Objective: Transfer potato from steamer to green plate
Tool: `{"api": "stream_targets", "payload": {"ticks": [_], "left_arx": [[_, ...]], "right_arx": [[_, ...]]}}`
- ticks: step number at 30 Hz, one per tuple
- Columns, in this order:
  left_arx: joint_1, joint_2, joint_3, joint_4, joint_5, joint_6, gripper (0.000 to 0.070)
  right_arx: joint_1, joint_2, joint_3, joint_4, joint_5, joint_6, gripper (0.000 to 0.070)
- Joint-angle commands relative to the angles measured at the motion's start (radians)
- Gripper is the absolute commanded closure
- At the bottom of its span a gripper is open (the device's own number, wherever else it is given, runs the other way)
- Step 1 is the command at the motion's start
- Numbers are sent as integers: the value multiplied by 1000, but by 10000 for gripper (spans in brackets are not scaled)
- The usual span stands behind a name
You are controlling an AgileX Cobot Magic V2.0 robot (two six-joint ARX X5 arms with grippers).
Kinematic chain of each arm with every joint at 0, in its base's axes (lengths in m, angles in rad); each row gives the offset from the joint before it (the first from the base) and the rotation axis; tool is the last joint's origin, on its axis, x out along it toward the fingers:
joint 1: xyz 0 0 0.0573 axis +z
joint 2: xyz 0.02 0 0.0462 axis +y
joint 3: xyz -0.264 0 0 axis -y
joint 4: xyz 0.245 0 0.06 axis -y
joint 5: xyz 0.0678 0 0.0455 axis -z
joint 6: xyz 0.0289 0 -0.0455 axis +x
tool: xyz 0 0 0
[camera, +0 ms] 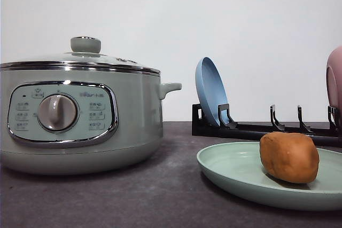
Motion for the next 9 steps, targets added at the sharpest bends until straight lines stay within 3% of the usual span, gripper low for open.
{"api": "stream_targets", "payload": {"ticks": [1, 9], "left_arx": [[0, -2, -20, -9, 0, -9, 700], [0, -2, -20, -9, 0, -9, 700]], "right_arx": [[-1, -2, -6, 2, 0, 2, 700], [-1, -2, -6, 2, 0, 2, 700]]}}
